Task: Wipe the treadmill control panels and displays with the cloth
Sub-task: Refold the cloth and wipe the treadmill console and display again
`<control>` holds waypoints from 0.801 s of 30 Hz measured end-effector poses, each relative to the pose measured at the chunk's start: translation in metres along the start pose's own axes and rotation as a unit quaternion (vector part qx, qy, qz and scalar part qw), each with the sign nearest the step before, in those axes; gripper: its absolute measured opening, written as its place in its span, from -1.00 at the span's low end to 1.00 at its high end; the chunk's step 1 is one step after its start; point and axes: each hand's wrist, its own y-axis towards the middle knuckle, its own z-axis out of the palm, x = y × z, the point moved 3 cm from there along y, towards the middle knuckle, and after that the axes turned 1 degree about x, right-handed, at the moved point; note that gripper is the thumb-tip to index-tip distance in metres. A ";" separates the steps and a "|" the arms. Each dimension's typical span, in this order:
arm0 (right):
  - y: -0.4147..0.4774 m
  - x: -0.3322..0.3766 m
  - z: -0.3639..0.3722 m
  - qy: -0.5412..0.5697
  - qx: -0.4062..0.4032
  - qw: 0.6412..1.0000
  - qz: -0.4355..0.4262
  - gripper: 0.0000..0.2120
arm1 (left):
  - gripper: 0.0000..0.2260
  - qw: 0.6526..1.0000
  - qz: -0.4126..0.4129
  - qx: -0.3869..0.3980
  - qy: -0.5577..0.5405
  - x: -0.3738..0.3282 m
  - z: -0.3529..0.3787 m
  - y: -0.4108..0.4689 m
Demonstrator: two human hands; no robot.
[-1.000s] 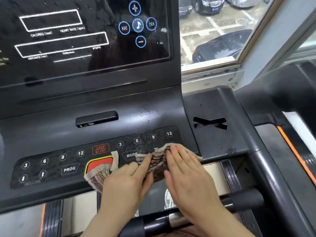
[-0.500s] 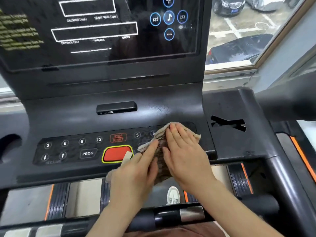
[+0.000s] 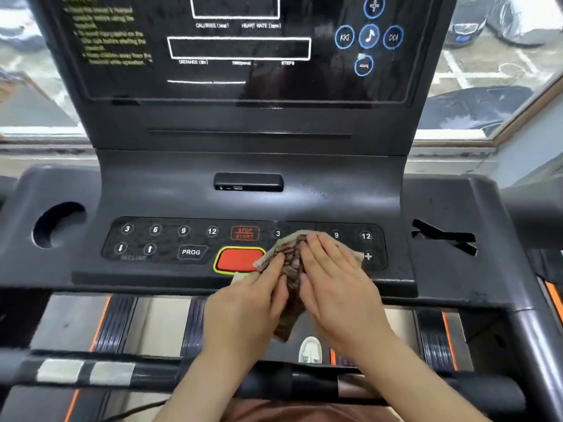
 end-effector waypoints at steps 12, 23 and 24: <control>0.036 0.021 0.011 0.005 0.013 1.000 -0.014 -0.50 | -0.75 0.998 -0.010 -0.067 0.008 0.024 -0.001 -0.012; 0.022 0.052 0.016 0.008 0.041 0.994 -0.100 -0.52 | -0.72 0.998 -0.059 -0.018 -0.016 0.050 -0.015 -0.019; 0.010 0.052 0.014 0.010 0.048 0.992 -0.115 -0.53 | -0.73 0.998 -0.052 -0.006 -0.045 0.050 -0.018 -0.025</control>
